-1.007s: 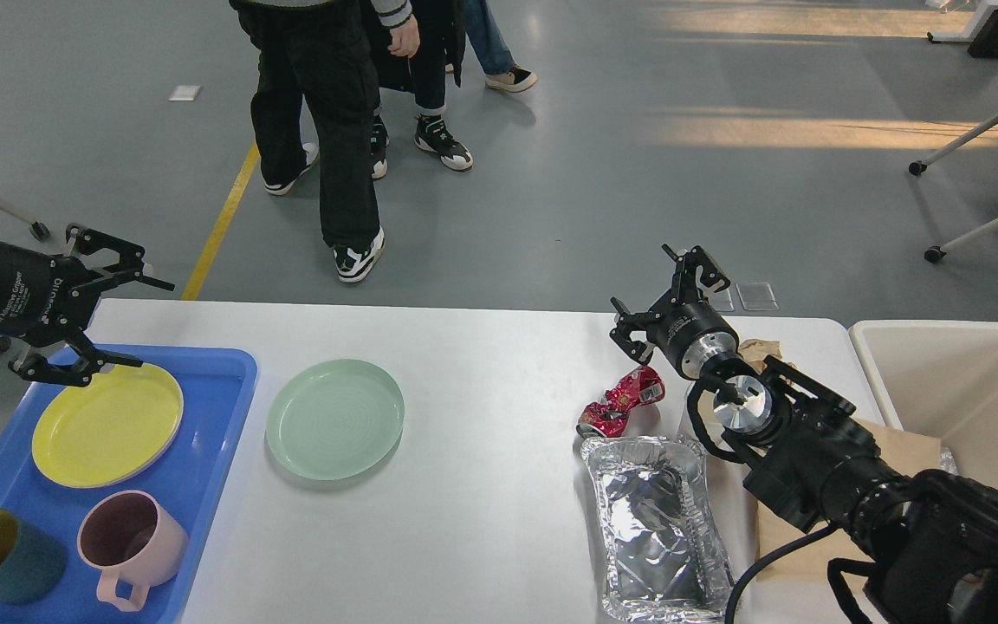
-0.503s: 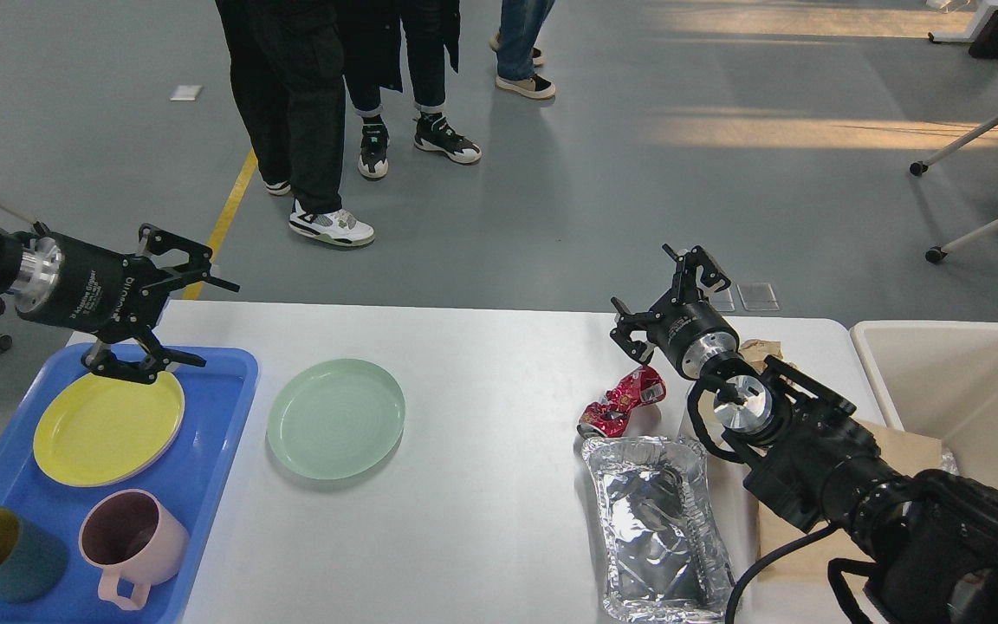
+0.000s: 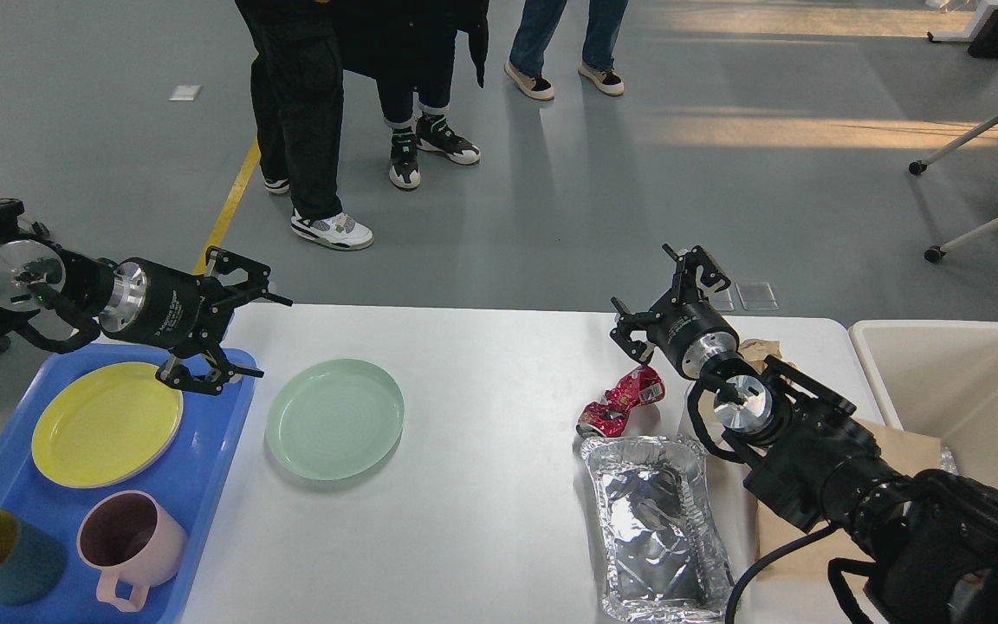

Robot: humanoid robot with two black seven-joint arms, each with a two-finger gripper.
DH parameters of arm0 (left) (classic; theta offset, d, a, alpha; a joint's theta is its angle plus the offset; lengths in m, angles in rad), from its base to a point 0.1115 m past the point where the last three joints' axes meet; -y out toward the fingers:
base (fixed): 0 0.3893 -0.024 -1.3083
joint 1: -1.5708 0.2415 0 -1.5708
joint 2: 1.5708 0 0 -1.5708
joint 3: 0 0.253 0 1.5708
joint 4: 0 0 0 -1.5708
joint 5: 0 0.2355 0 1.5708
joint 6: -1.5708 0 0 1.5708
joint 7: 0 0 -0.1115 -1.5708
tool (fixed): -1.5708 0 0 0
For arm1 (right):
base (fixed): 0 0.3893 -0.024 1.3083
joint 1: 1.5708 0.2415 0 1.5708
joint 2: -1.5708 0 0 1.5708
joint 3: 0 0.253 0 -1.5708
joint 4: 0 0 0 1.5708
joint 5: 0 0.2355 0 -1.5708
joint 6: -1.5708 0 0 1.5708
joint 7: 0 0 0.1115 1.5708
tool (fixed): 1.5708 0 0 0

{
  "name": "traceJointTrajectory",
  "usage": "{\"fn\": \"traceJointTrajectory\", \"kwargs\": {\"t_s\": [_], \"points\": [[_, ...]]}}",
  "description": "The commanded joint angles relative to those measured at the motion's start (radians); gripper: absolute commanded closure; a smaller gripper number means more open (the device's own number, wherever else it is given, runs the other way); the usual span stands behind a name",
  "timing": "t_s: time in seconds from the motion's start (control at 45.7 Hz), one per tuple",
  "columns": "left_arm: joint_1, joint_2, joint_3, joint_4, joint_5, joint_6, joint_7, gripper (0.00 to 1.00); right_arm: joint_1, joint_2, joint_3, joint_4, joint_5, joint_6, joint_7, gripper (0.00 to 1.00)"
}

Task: Tidy desktop
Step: 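Lift the left gripper up and away from the mug, then move the left gripper to the edge of the pale green plate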

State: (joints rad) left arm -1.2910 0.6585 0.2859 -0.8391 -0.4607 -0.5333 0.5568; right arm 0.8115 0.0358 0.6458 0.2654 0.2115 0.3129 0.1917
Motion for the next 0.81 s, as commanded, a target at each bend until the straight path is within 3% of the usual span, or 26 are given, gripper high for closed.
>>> {"fn": "traceJointTrajectory", "kwargs": {"t_s": [0.0,0.088,0.219,0.635,0.788], "points": [[0.030,-0.034,0.003,0.020,0.007,0.053,-0.046,0.12,0.000,0.001,0.000,0.000,0.000,0.000,0.000,0.00],[0.047,-0.074,0.006,0.020,0.010,0.096,-0.063,0.12,0.000,0.001,0.000,0.000,0.000,0.000,0.000,0.00],[0.059,-0.131,0.007,0.011,0.005,0.124,-0.055,0.12,0.000,-0.001,0.000,0.000,0.000,0.000,0.000,0.00],[0.099,-0.117,0.003,-0.041,-0.052,0.251,-0.046,0.12,0.000,-0.001,0.000,0.000,0.000,0.000,0.000,0.00],[0.101,-0.115,0.012,-0.116,-0.104,0.298,-0.037,0.12,0.000,-0.001,0.000,0.000,0.000,0.000,0.000,0.00]]}}
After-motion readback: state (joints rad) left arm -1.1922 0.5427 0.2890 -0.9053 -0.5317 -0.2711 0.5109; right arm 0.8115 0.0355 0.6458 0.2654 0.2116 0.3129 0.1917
